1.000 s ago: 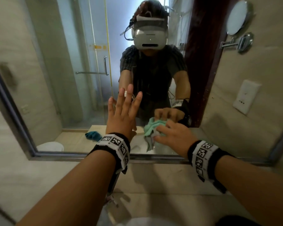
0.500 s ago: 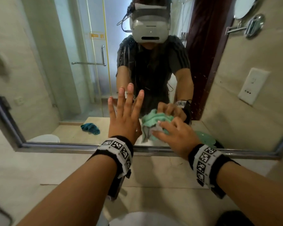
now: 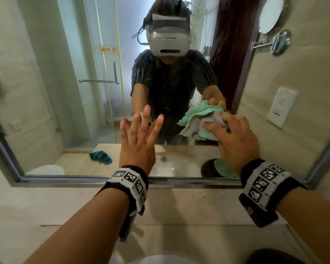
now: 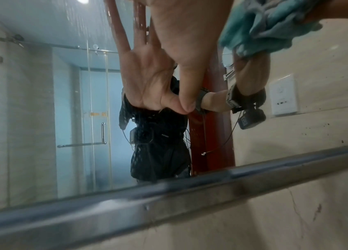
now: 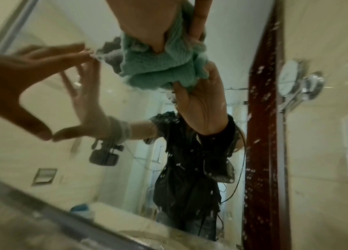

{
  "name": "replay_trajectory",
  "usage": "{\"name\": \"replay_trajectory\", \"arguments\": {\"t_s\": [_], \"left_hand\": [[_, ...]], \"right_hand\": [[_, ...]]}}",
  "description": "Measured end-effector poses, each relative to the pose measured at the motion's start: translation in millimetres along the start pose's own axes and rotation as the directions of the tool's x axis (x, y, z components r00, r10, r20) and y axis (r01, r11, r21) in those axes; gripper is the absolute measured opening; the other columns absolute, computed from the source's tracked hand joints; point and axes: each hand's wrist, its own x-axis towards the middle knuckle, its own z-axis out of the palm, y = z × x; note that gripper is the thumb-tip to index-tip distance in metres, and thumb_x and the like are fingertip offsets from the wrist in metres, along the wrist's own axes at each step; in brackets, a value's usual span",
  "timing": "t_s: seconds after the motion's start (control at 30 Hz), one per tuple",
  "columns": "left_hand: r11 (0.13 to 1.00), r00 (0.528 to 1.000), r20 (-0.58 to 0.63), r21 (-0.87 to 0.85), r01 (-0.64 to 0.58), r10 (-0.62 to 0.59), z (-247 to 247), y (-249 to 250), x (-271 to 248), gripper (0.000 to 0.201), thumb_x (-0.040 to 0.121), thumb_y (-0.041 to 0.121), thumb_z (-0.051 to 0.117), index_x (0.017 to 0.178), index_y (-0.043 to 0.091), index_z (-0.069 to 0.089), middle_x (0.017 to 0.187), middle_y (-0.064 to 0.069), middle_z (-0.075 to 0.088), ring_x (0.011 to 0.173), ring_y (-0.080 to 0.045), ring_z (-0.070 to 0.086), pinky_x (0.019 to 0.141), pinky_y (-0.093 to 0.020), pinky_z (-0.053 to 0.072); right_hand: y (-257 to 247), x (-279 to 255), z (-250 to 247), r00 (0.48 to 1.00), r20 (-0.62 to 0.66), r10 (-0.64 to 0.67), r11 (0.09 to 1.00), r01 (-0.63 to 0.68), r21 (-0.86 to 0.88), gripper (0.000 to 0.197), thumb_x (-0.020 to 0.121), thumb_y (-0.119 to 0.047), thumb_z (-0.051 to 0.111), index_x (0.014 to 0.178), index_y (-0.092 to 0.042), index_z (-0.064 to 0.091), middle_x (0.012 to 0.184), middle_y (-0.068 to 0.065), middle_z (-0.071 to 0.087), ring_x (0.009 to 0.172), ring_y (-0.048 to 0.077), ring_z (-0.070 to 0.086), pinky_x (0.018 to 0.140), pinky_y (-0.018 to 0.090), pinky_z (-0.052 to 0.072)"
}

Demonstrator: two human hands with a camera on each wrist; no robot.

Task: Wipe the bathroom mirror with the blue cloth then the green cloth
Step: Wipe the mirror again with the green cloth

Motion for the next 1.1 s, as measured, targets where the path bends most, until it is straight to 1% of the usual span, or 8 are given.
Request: {"name": "replay_trajectory", "arguments": {"t_s": [0.13, 0.23, 0.3, 0.5, 0.7, 0.8, 0.9, 1.1], "left_hand": [[1.000, 0.999, -0.041, 0.022, -0.007, 0.008, -15.2, -0.3, 17.9, 0.130, 0.054, 0.031, 0.086, 0.150, 0.025, -0.001, 0.156, -0.014, -0.002, 0.138, -0.035, 0.012, 0.111, -0.059, 0.009], [0.998, 0.999, -0.042, 0.061, 0.015, -0.013, -20.7, 6.0, 24.8, 0.121, 0.064, 0.031, 0.079, 0.150, 0.023, -0.006, 0.156, -0.012, -0.019, 0.143, -0.034, -0.006, 0.112, -0.058, 0.003], [0.997, 0.999, -0.033, 0.072, 0.019, -0.016, -26.0, 11.0, 28.2, 0.117, 0.070, 0.034, 0.075, 0.150, 0.022, -0.010, 0.152, -0.011, -0.030, 0.141, -0.031, -0.024, 0.113, -0.057, -0.002], [0.995, 0.998, 0.044, 0.090, -0.045, 0.041, -62.0, 33.8, 54.9, 0.117, 0.076, 0.056, 0.065, 0.148, 0.020, -0.021, 0.152, -0.013, -0.028, 0.139, -0.033, -0.028, 0.110, -0.056, -0.015], [0.995, 0.986, 0.148, 0.043, -0.089, 0.081, -62.0, 58.8, 61.9, 0.131, 0.070, 0.056, 0.072, 0.144, 0.019, -0.030, 0.150, -0.013, -0.033, 0.140, -0.032, -0.026, 0.114, -0.055, -0.008], [0.998, 0.981, 0.181, -0.002, -0.070, 0.069, -54.6, 67.2, 60.0, 0.133, 0.070, 0.055, 0.072, 0.139, 0.019, -0.035, 0.146, -0.011, -0.040, 0.137, -0.032, -0.031, 0.114, -0.056, -0.010], [0.997, 0.986, 0.154, -0.036, -0.064, 0.068, -48.1, 71.3, 56.0, 0.124, 0.076, 0.051, 0.067, 0.139, 0.018, -0.035, 0.143, -0.009, -0.043, 0.133, -0.030, -0.038, 0.112, -0.055, -0.015], [0.997, 0.996, 0.061, 0.026, -0.073, 0.072, -29.2, 64.4, 42.3, 0.120, 0.072, 0.036, 0.072, 0.147, 0.019, -0.020, 0.153, -0.011, -0.025, 0.139, -0.030, -0.028, 0.114, -0.053, -0.008]], "right_hand": [[-2.5, -14.9, 8.5, 0.999, 0.008, 0.037, 0.987, -0.038, 0.159, 0.041, 0.069, -0.018, 0.079, 0.107, -0.021, 0.066, 0.111, -0.001, 0.040, 0.098, 0.016, 0.039, 0.067, 0.038, 0.055], [-7.2, -46.1, 19.4, 0.932, 0.193, -0.308, 0.948, 0.285, 0.139, 0.042, 0.055, -0.013, 0.085, 0.094, -0.020, 0.072, 0.109, 0.005, 0.054, 0.088, 0.023, 0.051, 0.061, 0.034, 0.057], [-2.8, -56.8, 19.7, 0.881, 0.289, -0.374, 0.927, 0.345, 0.148, 0.040, 0.055, -0.010, 0.083, 0.093, -0.017, 0.070, 0.104, 0.011, 0.063, 0.081, 0.030, 0.061, 0.059, 0.037, 0.056], [13.3, 27.4, -34.3, 0.969, 0.183, 0.164, 0.971, -0.191, 0.143, 0.038, 0.083, -0.023, 0.043, 0.114, -0.022, 0.064, 0.114, 0.019, 0.053, 0.097, 0.037, 0.050, 0.071, 0.029, 0.041], [38.5, 76.1, -53.9, 0.936, -0.052, 0.349, 0.924, -0.335, 0.182, 0.045, 0.081, 0.002, 0.060, 0.117, -0.025, 0.062, 0.116, 0.013, 0.046, 0.102, 0.033, 0.041, 0.078, 0.028, 0.036], [30.7, 59.8, -44.3, 0.948, 0.085, 0.307, 0.933, -0.317, 0.168, 0.042, 0.085, -0.016, 0.045, 0.124, -0.028, 0.058, 0.121, 0.015, 0.045, 0.107, 0.036, 0.040, 0.085, 0.040, 0.041], [18.6, 12.9, -16.6, 0.921, 0.360, 0.147, 0.965, -0.213, 0.151, 0.054, 0.085, -0.040, 0.024, 0.132, -0.030, 0.048, 0.127, 0.010, 0.038, 0.112, 0.030, 0.039, 0.085, 0.034, 0.037], [8.3, -77.4, 14.4, 0.847, 0.507, -0.162, 0.980, 0.077, 0.185, 0.031, 0.084, -0.020, 0.042, 0.099, -0.019, 0.069, 0.104, 0.007, 0.041, 0.081, 0.027, 0.039, 0.056, 0.035, 0.051]]}}
